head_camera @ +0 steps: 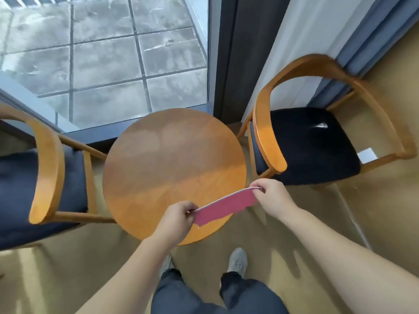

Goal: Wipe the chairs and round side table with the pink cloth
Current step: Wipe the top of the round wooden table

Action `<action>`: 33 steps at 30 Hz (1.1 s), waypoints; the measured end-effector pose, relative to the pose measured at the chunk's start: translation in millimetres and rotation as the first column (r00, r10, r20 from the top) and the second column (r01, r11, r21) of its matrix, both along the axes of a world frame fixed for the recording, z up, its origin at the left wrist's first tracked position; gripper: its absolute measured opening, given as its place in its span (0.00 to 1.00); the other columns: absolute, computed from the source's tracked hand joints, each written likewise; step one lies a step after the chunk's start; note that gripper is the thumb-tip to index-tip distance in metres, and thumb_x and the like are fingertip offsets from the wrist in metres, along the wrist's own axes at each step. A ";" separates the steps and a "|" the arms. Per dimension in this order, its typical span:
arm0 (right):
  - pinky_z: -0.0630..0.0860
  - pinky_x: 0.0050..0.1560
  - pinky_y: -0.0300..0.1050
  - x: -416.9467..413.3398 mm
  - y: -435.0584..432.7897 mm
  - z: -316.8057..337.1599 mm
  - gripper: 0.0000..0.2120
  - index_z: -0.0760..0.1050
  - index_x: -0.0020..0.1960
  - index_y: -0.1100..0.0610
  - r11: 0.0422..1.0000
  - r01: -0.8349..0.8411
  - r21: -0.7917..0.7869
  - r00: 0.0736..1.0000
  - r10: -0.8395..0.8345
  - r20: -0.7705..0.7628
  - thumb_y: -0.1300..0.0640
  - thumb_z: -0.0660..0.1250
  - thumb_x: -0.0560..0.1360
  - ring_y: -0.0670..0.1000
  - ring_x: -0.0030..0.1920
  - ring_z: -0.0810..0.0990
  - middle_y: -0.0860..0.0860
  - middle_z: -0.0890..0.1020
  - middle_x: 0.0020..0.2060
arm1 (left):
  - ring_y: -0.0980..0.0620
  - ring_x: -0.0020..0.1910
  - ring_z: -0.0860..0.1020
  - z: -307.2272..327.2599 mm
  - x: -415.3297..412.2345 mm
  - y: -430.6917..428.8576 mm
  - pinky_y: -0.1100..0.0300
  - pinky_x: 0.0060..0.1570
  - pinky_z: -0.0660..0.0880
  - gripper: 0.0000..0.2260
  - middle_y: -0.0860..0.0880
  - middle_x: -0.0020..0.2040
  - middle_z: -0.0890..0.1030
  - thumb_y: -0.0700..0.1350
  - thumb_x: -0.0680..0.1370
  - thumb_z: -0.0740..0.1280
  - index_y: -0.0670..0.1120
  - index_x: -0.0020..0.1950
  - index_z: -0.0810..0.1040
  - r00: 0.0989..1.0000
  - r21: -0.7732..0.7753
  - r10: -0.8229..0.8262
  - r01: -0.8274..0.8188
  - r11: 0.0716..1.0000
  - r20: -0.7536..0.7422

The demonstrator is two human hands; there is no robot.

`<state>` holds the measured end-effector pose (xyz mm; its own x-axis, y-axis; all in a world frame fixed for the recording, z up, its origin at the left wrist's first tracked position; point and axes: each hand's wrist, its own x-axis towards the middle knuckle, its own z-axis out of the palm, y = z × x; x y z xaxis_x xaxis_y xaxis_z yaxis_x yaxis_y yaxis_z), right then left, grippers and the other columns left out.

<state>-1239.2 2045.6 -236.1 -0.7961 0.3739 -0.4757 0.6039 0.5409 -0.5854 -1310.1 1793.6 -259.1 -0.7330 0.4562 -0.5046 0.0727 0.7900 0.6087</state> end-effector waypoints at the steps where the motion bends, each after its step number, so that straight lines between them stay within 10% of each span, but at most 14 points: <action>1: 0.78 0.46 0.45 -7.9 5.5 -3.4 0.10 0.80 0.50 0.50 0.999 -0.033 0.002 0.999 0.033 0.014 0.59 0.60 0.80 0.48 0.49 0.78 0.46 0.81 0.44 | 0.54 0.38 0.78 -6.1 4.7 4.3 0.58 0.37 0.75 0.12 0.53 0.42 0.81 0.38 0.77 0.61 0.53 0.47 0.79 0.999 0.008 0.048 -0.048 0.999 0.013; 10: 0.63 0.71 0.49 -117.2 -17.3 -94.0 0.25 0.60 0.77 0.56 0.965 -0.258 0.038 0.966 0.258 0.019 0.55 0.60 0.81 0.55 0.73 0.65 0.54 0.65 0.74 | 0.51 0.52 0.78 -100.9 6.3 -5.0 0.58 0.49 0.75 0.15 0.52 0.57 0.79 0.44 0.77 0.64 0.48 0.64 0.75 0.957 -0.197 0.280 -0.261 0.945 0.076; 19: 0.38 0.76 0.56 -63.7 -75.4 -229.7 0.32 0.38 0.79 0.53 0.956 -0.149 0.252 0.950 0.068 0.305 0.41 0.46 0.82 0.59 0.77 0.36 0.59 0.37 0.77 | 0.48 0.76 0.54 -178.9 -3.6 -83.2 0.51 0.73 0.55 0.28 0.47 0.77 0.55 0.51 0.79 0.62 0.48 0.76 0.57 0.978 -0.432 0.177 -0.208 0.878 -0.112; 33: 0.38 0.74 0.66 -138.9 -55.5 -285.1 0.33 0.38 0.79 0.46 0.776 -0.277 0.567 0.956 0.163 0.243 0.34 0.42 0.78 0.65 0.77 0.38 0.57 0.38 0.78 | 0.53 0.76 0.41 -236.6 -30.9 -139.6 0.53 0.73 0.39 0.29 0.55 0.75 0.40 0.56 0.80 0.58 0.53 0.78 0.51 0.971 -0.316 0.063 -0.137 0.939 -0.232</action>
<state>-1378.1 1990.1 -521.2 -0.8189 0.4499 -0.3562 0.4838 0.8751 -0.0070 -1341.0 1654.0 -495.7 -0.8738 0.2114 -0.4379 0.0834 0.9523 0.2934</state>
